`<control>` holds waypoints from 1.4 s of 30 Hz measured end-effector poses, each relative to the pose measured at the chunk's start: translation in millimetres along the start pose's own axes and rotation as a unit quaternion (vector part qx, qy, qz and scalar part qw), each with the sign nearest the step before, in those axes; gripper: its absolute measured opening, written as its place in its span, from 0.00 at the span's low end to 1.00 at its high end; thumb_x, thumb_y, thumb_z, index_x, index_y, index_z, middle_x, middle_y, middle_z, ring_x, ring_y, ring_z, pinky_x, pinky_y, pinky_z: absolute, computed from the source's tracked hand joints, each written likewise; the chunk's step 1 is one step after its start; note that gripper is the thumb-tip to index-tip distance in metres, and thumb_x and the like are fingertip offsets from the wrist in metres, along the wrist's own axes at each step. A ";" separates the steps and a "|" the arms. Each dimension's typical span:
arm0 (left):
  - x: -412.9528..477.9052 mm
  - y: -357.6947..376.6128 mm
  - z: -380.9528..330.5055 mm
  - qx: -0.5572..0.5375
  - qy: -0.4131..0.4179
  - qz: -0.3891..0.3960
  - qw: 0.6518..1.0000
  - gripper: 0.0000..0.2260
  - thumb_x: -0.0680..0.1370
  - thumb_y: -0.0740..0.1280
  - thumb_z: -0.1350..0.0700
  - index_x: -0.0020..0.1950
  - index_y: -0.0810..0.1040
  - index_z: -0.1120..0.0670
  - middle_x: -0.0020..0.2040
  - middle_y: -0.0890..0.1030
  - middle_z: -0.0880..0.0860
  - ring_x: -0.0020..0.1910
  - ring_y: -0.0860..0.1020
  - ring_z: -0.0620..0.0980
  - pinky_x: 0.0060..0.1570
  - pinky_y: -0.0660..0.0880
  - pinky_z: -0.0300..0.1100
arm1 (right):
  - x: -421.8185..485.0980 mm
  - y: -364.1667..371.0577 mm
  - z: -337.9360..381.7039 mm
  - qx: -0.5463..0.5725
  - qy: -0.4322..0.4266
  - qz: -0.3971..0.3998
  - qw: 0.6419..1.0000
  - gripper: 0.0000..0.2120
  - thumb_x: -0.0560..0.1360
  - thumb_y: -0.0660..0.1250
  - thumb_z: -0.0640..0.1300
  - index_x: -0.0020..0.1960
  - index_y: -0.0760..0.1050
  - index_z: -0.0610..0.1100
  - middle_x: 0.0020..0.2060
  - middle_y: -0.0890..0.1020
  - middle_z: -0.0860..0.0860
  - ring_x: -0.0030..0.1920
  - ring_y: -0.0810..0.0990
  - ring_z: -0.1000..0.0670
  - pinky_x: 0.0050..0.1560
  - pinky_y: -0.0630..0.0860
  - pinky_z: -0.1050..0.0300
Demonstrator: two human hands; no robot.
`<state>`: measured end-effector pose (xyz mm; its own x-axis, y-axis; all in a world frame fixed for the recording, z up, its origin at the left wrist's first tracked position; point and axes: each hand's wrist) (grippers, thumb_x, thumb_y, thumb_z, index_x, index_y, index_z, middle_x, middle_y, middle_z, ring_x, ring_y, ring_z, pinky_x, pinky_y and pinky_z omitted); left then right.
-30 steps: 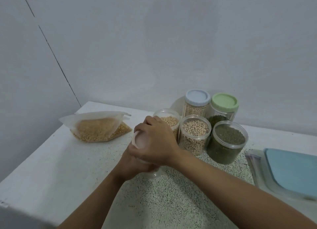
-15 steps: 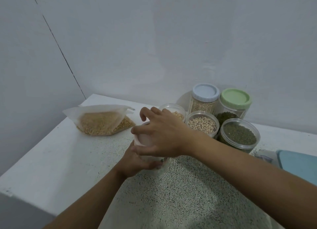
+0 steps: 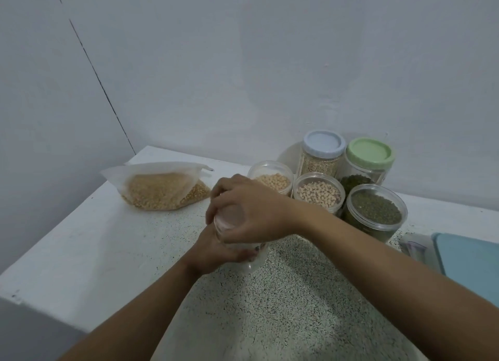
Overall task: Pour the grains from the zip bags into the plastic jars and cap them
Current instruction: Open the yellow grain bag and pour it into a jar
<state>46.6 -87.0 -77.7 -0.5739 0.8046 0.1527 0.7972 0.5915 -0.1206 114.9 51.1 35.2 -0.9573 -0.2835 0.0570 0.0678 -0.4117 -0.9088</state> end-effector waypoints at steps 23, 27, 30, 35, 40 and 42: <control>-3.8 -1.2 -0.5 0.010 -0.027 0.015 0.999 0.19 0.64 0.79 0.57 0.55 0.86 0.48 0.53 0.87 0.48 0.55 0.84 0.45 0.52 0.79 0.35 | -3.5 -6.2 18.5 -0.213 0.141 0.008 0.967 0.32 0.75 0.58 0.74 0.73 0.67 0.59 0.64 0.72 0.46 0.68 0.68 0.41 0.57 0.72 0.45; -0.6 -1.9 1.5 -0.002 -0.021 -0.007 1.000 0.34 0.65 0.81 0.58 0.69 0.73 0.59 0.60 0.83 0.58 0.62 0.81 0.57 0.60 0.79 0.50 | -6.7 -10.9 13.5 -0.147 0.049 -0.012 0.988 0.27 0.71 0.69 0.67 0.69 0.73 0.64 0.57 0.74 0.53 0.58 0.68 0.50 0.55 0.73 0.49; -1.0 -3.6 3.7 -0.001 -0.026 -0.003 1.000 0.31 0.66 0.80 0.61 0.67 0.74 0.56 0.58 0.84 0.55 0.60 0.82 0.56 0.56 0.80 0.47 | -9.1 -5.4 4.6 -0.062 0.013 -0.039 0.997 0.24 0.69 0.75 0.60 0.64 0.79 0.61 0.55 0.75 0.54 0.56 0.69 0.51 0.58 0.73 0.47; 1.9 -5.7 6.9 0.025 -0.028 0.013 0.999 0.34 0.67 0.78 0.73 0.70 0.71 0.61 0.59 0.83 0.57 0.59 0.82 0.54 0.56 0.79 0.43 | -13.8 -21.8 -6.8 0.123 -0.032 -0.111 0.986 0.21 0.70 0.76 0.47 0.62 0.80 0.53 0.59 0.77 0.53 0.59 0.74 0.56 0.59 0.69 0.64; 0.6 -10.2 13.5 0.041 -0.030 -0.006 0.999 0.41 0.63 0.82 0.58 0.72 0.67 0.53 0.63 0.81 0.58 0.64 0.79 0.57 0.61 0.78 0.46 | -32.6 -30.0 -7.4 0.133 0.008 -0.262 0.956 0.17 0.77 0.56 0.49 0.62 0.75 0.48 0.46 0.79 0.58 0.46 0.75 0.61 0.45 0.67 0.61; -0.1 -11.2 14.6 0.051 -0.033 -0.008 0.998 0.41 0.63 0.82 0.60 0.72 0.67 0.53 0.63 0.80 0.59 0.65 0.79 0.56 0.61 0.78 0.46 | -48.7 -17.8 -12.9 0.099 0.041 -0.286 0.952 0.15 0.79 0.56 0.50 0.60 0.76 0.49 0.42 0.81 0.56 0.42 0.78 0.56 0.41 0.70 0.56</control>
<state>35.0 -92.9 -90.7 -0.5994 0.7952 0.0916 0.7669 0.6033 -0.2188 156.6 83.4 43.2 -0.8715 0.1007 0.4799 -0.4273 -0.6361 -0.6425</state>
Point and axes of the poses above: each hand's wrist, its own x-axis towards the middle knuckle, its own y-axis out of the palm, z = x × y
